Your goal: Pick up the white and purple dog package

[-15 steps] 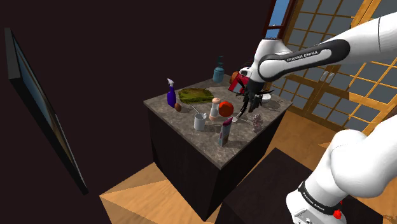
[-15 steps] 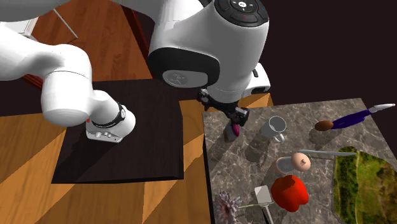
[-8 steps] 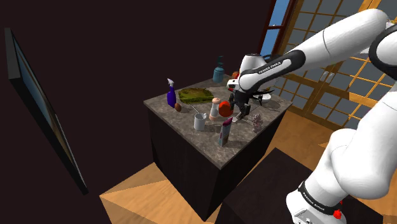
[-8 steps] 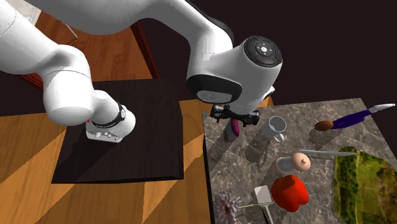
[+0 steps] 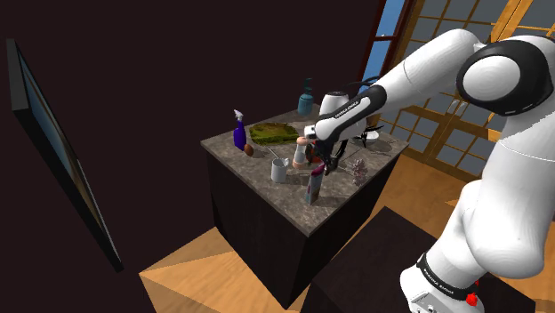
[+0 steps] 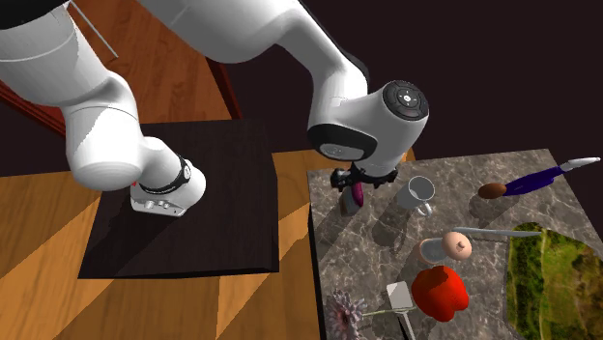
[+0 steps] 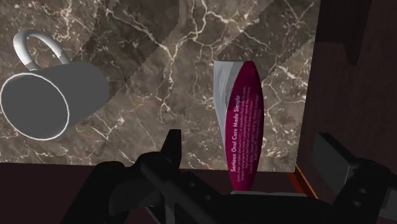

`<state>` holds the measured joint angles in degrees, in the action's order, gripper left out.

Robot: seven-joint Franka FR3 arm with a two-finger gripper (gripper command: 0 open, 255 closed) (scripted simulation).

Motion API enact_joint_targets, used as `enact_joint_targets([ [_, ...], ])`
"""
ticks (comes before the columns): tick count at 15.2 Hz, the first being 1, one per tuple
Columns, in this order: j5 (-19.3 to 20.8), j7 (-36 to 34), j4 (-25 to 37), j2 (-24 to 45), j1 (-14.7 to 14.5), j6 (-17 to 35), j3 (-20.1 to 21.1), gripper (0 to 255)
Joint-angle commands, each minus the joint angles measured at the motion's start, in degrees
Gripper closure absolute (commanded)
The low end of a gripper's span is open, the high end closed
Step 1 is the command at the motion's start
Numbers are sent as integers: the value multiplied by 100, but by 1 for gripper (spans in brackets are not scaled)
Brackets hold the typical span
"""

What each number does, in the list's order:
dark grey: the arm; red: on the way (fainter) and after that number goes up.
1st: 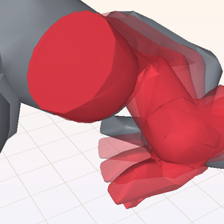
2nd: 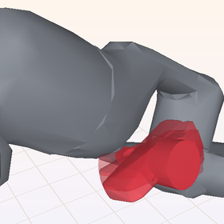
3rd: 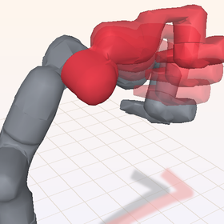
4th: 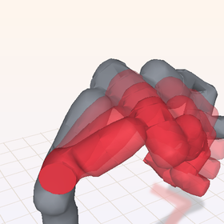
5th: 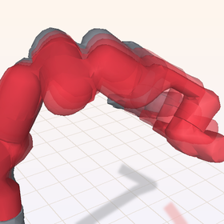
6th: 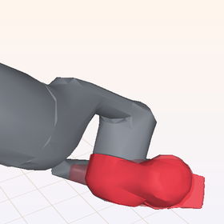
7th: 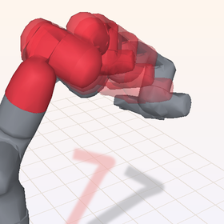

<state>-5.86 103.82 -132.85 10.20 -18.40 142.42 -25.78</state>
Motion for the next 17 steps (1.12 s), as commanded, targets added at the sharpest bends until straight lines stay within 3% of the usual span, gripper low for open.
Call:
enact_joint_targets([
  [1,-127,108,-3,167,29,152,49,0],
  [6,-326,245,-21,418,90,396,136,0],
  [7,-323,242,-26,413,87,397,135,255],
  [17,-269,206,-18,347,70,328,109,255],
])
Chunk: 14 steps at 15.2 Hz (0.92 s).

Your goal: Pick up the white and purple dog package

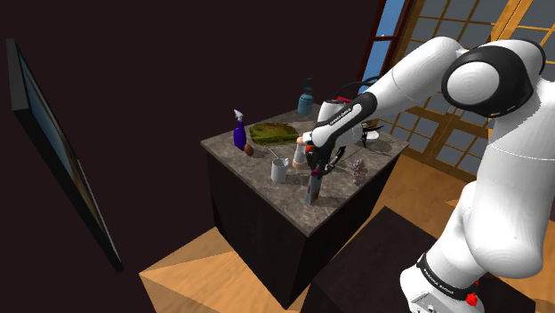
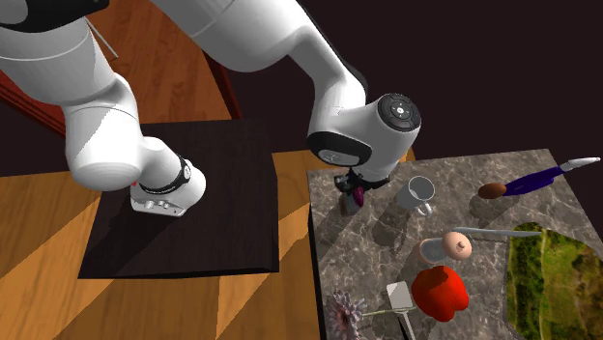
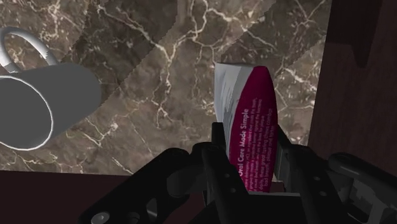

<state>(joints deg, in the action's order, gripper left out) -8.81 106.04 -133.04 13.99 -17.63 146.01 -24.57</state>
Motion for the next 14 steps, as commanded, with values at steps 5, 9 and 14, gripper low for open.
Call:
enact_joint_targets([
  [5,296,-202,38,-377,-85,-376,-123,255],
  [9,494,-338,91,-639,-127,-662,-182,255],
  [14,709,-486,189,-945,-161,-1031,-224,255],
])
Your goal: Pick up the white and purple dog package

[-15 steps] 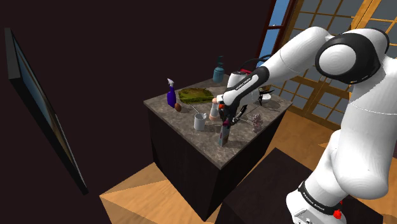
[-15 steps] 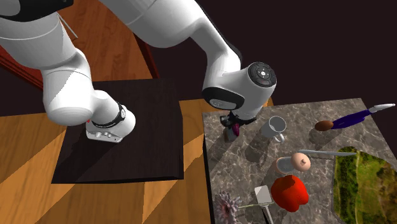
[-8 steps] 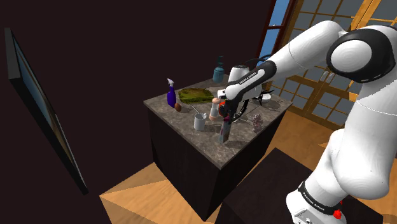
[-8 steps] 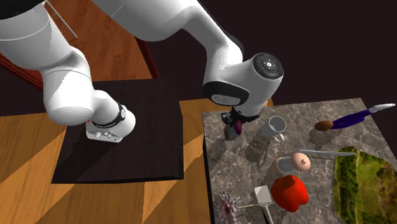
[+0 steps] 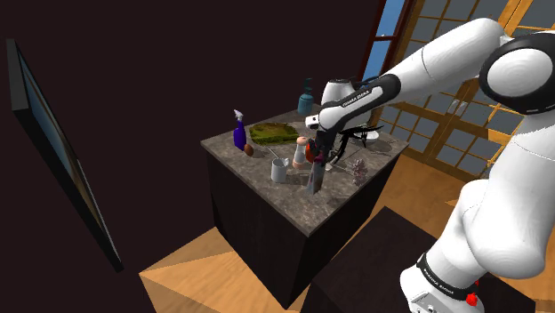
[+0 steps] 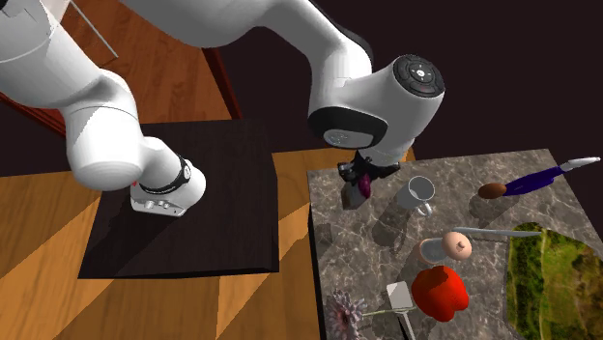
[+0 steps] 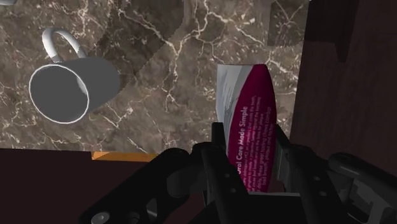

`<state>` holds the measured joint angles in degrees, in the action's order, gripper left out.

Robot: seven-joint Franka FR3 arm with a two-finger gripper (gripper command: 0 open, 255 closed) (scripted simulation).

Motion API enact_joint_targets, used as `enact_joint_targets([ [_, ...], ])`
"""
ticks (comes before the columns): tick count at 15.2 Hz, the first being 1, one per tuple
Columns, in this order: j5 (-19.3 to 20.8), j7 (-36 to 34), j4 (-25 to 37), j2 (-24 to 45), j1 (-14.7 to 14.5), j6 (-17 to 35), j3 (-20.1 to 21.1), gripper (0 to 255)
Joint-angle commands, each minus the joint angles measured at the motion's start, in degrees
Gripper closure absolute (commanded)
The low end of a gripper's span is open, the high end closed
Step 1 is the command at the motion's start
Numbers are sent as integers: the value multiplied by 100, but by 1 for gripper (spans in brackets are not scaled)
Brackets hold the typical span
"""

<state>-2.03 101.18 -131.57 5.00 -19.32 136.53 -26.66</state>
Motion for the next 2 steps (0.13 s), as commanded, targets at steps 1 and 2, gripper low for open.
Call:
enact_joint_targets([
  [1,37,-4,46,-55,8,-93,-16,255],
  [2,38,-4,45,-55,8,-93,-16,255],
])
